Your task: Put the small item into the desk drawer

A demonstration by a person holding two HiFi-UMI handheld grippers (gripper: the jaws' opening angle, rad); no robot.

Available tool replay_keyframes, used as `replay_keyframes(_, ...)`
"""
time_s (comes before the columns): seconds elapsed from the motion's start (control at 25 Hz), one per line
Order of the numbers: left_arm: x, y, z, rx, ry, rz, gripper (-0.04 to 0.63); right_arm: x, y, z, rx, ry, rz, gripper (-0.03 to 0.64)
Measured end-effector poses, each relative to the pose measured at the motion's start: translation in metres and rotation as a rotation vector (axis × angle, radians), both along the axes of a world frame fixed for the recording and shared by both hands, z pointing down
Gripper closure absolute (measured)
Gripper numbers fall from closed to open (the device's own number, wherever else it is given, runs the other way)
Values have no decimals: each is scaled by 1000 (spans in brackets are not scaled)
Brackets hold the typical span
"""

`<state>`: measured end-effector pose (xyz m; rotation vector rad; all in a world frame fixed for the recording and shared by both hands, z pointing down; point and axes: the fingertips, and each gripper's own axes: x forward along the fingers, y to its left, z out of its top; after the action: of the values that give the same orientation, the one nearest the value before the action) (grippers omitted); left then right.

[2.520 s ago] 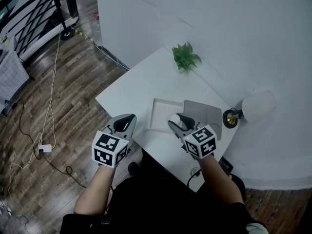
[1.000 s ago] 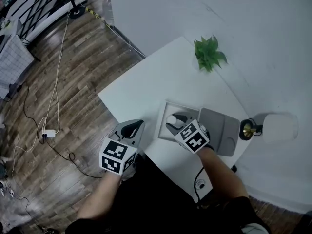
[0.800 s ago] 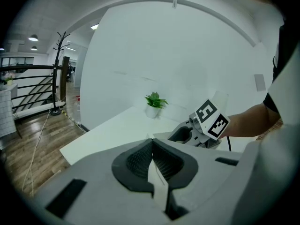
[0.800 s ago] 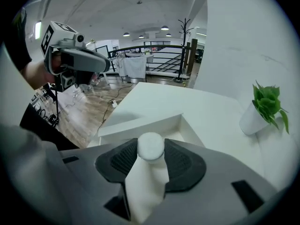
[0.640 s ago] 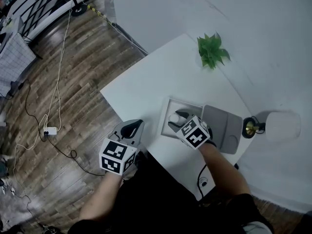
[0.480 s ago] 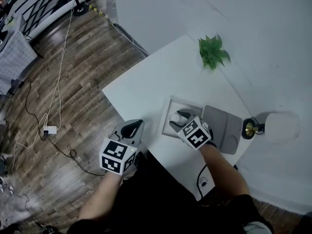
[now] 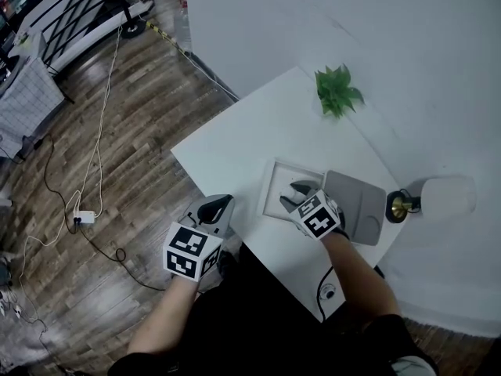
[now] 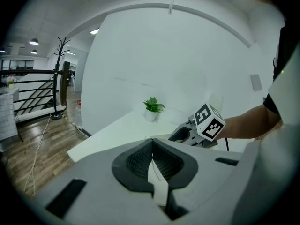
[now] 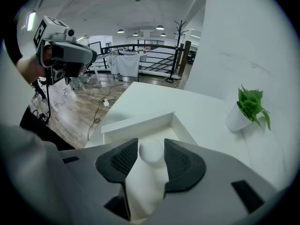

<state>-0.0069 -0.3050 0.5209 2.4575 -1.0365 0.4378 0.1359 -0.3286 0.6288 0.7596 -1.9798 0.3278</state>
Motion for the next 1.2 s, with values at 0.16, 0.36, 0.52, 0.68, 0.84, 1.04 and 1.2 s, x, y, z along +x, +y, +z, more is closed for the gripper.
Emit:
replay_keyframes(0.16, -4, 6, -16, 33, 11, -2, 586, 4, 7, -23, 33, -49, 49, 436)
replay_keyframes(0.36, -5, 20, -41, 84, 31, 15, 586, 11, 22, -59, 112, -86, 110, 456)
replay_keyframes(0.52, -4, 33, -52, 108, 44, 37, 586, 17, 45, -91, 177, -159, 157, 459)
replay_keyframes(0.68, -5, 35, -53, 104, 56, 31, 586, 30, 66, -116, 229, -264, 269, 463)
replay_keyframes(0.84, 3, 37, -58, 103, 54, 43, 586, 47, 89, -126, 254, -247, 296, 479)
replay_keyframes(1.04, 25, 40, -66, 120, 37, 72, 586, 73, 102, -144, 313, -285, 347, 529)
replay_keyframes(1.2, 49, 43, -74, 134, 16, 88, 586, 89, 109, -162, 364, -334, 331, 557)
